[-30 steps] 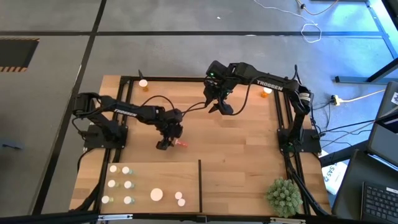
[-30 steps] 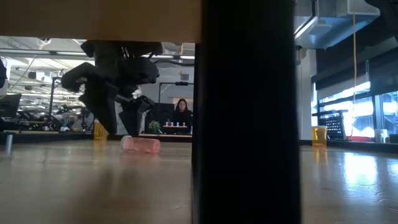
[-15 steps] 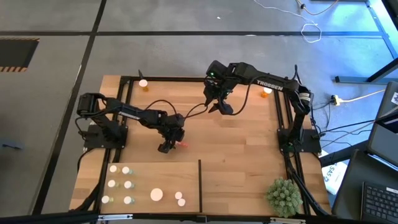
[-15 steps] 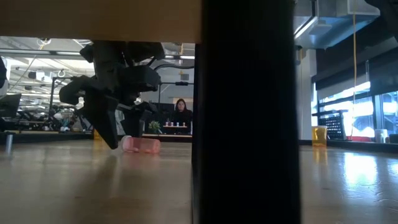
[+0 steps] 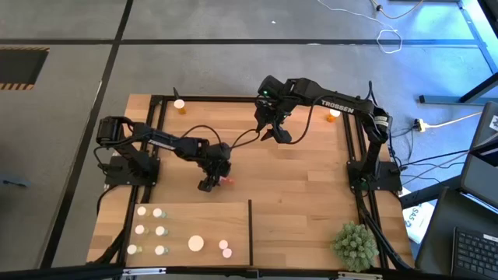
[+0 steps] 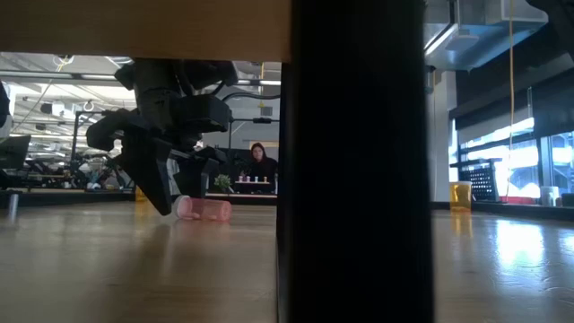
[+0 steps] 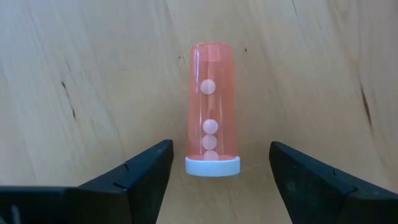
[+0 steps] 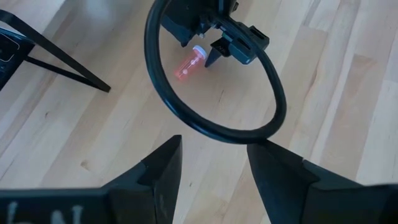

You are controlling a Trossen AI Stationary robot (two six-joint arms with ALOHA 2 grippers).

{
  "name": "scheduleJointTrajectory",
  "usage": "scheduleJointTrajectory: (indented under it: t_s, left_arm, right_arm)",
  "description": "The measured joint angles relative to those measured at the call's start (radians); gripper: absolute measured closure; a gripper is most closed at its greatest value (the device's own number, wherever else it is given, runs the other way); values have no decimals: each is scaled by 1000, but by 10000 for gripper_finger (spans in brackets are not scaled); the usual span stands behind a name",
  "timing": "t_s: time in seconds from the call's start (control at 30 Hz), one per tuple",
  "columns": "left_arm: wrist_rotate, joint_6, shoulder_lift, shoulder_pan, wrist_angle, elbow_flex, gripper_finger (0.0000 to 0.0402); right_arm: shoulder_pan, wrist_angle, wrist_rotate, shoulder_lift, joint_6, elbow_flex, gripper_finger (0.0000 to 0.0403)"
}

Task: Pick and place medicine bottles onto shelf by color
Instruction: Put the pink pill bottle on the shelf aligned with the other pink pill bottle

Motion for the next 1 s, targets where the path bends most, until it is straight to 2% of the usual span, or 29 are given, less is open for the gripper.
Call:
scheduleJointTrajectory:
  t_s: [0.13,0.47,0.83,1.0]
  left_arm:
    - [-24,-3,0,-10,0,0,150]
    - [-32,-30,1,-11,-5,0,221]
    - [-1,-64,1,-14,-31,0,293]
    - [5,-95,-5,-15,-51,0,308]
  right_arm:
    - [0,0,-2,0,0,0,218]
    - [0,0,-1,0,0,0,218]
    - [0,0,-1,0,0,0,218]
    - [0,0,-1,0,0,0,218]
